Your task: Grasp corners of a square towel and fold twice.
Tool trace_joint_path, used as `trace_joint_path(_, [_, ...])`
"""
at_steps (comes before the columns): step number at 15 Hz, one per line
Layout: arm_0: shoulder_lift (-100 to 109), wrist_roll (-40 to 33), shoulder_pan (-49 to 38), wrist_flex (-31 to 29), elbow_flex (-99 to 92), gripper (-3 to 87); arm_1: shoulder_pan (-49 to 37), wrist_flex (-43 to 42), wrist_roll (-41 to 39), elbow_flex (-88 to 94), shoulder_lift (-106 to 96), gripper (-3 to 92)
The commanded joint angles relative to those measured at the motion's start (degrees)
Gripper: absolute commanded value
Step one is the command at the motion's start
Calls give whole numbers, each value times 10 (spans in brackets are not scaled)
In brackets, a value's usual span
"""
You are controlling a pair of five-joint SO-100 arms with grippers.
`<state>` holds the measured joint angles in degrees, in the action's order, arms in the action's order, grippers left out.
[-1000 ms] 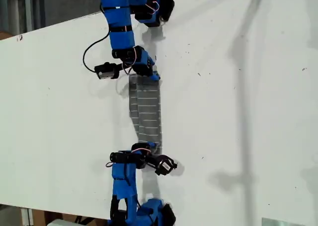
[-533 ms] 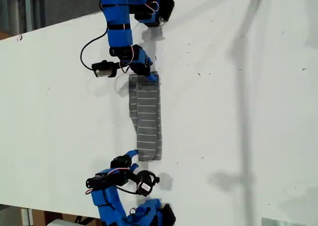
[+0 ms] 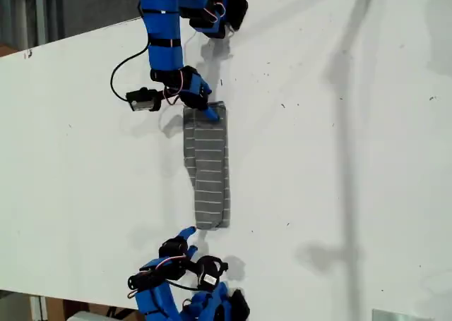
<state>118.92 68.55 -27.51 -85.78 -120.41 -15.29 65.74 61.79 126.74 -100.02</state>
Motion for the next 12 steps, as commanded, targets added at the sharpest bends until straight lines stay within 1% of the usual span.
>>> trace_joint_path(1, [86, 18, -19, 61, -104, 220, -16, -5, -16, -62, 88, 383])
trace_joint_path(3, [254, 40, -46, 92, -248, 220, -32, 12, -28, -117, 178, 369])
trace_joint_path(4, [367, 53, -49, 91, -316, 223, -35, 17, -32, -131, 187, 360])
trace_joint_path(5, [453, 69, -26, 91, -348, 233, -40, 25, -39, -149, 200, 356])
trace_joint_path(6, [481, 90, -14, 82, -358, 240, -40, 29, -47, -163, 203, 356])
trace_joint_path(7, [505, 113, -11, 84, -379, 256, -28, 22, -61, -175, 190, 356])
trace_joint_path(8, [540, 129, -11, 91, -410, 290, -19, 26, -62, -190, 183, 358])
trace_joint_path(9, [578, 140, -13, 84, -439, 300, -18, 33, -62, -200, 186, 326])
trace_joint_path(11, [657, 144, -13, 67, -475, 308, -31, 33, -56, -186, 208, 59])
trace_joint_path(12, [667, 135, -21, 67, -477, 316, -32, 32, -47, -173, 221, -1])
